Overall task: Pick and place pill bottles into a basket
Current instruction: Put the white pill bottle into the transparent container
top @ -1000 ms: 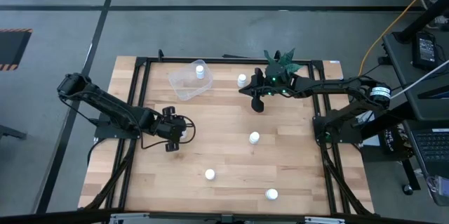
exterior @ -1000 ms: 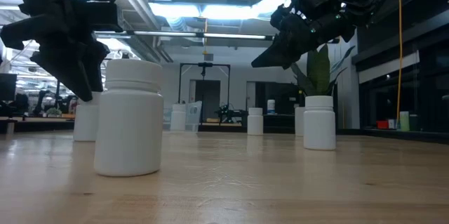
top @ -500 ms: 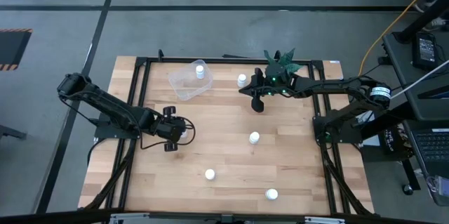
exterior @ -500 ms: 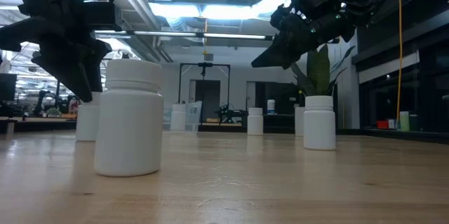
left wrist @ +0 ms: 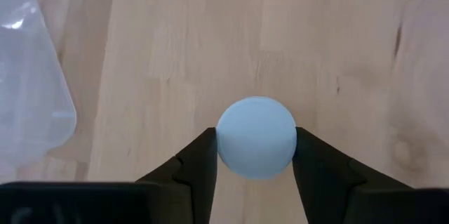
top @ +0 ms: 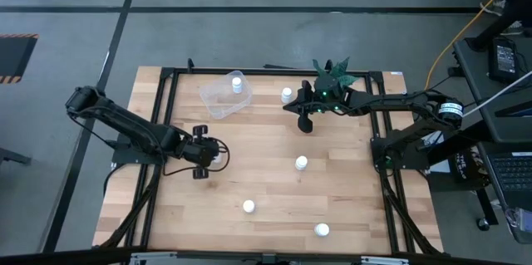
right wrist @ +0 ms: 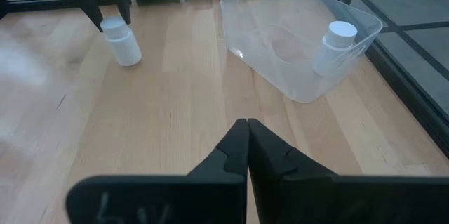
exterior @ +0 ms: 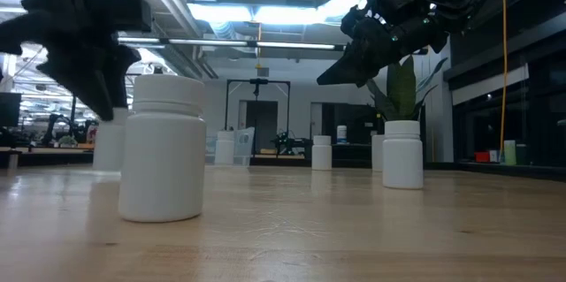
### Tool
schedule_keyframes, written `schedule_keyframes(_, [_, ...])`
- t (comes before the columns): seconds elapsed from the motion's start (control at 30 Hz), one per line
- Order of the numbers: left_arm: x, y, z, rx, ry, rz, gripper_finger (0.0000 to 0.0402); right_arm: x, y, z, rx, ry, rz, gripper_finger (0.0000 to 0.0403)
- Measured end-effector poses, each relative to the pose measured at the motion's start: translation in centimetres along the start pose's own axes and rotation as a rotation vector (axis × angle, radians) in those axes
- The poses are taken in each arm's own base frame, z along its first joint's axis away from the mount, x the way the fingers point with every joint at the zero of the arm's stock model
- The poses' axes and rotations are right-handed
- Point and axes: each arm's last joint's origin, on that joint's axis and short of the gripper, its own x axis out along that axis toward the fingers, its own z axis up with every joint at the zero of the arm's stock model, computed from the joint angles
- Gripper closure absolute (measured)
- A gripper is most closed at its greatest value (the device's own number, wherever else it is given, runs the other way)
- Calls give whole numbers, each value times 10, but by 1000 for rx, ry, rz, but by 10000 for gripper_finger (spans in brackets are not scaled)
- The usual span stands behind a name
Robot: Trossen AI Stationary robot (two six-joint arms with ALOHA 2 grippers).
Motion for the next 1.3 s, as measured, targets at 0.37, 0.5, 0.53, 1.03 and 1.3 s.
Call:
schedule_keyframes(0.37, [-25, 10, 2, -37, -128, 5, 245, 0, 0, 0, -2, 0, 0, 395])
schedule_keyframes(0.5, [-30, 20, 4, -81, -175, 68, 250, 0, 0, 1, -4, -5, -1, 395])
schedule_keyframes(0.53, [-31, 23, 5, -99, -189, 86, 250, 0, 0, 1, -4, -9, -1, 395])
schedule_keyframes(1.03, [-31, 82, 36, -100, -345, 278, 247, 0, 0, 4, -18, -37, -4, 395])
schedule_keyframes(1.3, [-30, 121, 37, -177, -332, 412, 246, 0, 0, 3, -17, -33, -4, 395])
